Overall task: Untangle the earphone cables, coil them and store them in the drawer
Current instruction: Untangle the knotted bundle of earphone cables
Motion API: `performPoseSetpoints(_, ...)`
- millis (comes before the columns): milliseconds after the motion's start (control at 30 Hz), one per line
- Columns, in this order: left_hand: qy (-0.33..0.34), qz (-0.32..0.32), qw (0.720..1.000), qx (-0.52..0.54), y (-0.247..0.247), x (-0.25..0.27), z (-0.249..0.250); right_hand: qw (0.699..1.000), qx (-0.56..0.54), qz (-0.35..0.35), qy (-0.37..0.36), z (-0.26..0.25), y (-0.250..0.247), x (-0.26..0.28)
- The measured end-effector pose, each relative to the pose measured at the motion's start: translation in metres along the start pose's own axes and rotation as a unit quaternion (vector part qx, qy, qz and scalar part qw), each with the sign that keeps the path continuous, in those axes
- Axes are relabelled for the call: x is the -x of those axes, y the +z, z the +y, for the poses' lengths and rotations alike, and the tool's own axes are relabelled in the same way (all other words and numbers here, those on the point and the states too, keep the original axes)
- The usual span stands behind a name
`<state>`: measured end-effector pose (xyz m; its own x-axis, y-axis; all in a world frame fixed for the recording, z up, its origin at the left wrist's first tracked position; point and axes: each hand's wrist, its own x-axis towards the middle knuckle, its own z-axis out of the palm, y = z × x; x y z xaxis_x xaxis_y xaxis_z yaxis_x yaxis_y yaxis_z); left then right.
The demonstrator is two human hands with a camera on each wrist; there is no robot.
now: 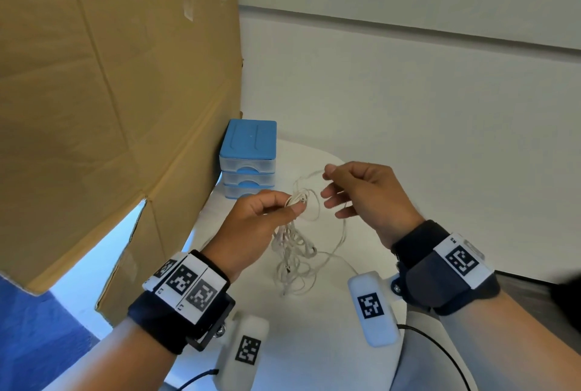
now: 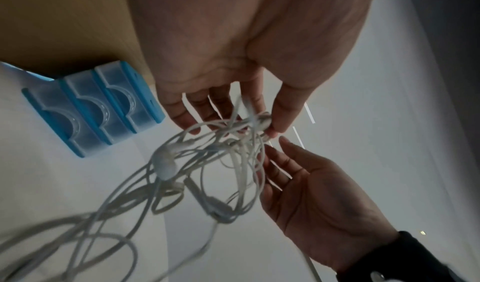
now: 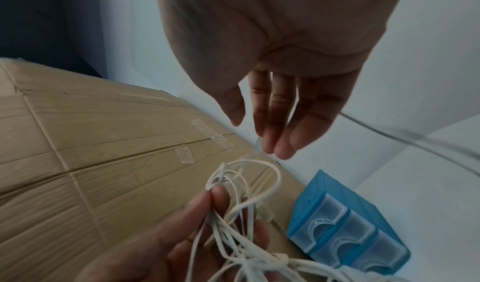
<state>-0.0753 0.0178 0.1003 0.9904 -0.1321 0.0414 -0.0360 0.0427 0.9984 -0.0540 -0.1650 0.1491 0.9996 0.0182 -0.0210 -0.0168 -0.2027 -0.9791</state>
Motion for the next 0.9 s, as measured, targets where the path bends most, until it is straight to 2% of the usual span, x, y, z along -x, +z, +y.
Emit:
performPoseSetpoints(167, -0.004, -0.01, 1.0, 0.002, 0.001, 0.001, 0.001, 0.997, 0.053, -0.061, 0.004, 0.003, 0.006, 0.008)
performPoseSetpoints(300, 0.014, 0.004, 1.0, -0.005, 0.002, 0.001, 0.002, 0.998, 0.044, -0.05, -0.003, 0.004, 0.01, 0.01)
performPoseSetpoints(433, 0.029, -0.01, 0.999, -0.038, 0.002, 0.0, -0.003, 0.995, 0.074, -0.057, -0.026, 0.004, 0.011, 0.011)
performPoseSetpoints(600, 0.025, 0.058, 0.995, -0.073, -0.003, -0.006, -0.009, 0.994, 0.096, -0.021, -0.037, 0.002, 0.01, 0.009)
performPoseSetpoints(767, 0.002, 0.093, 0.99, -0.104, -0.007, -0.008, -0.012, 0.999, -0.017, -0.027, 0.018, -0.005, 0.009, 0.008)
performPoseSetpoints(900, -0.009, 0.103, 0.991, -0.088, -0.008, -0.009, -0.013, 0.988, -0.134, -0.037, 0.064, -0.008, 0.012, 0.009)
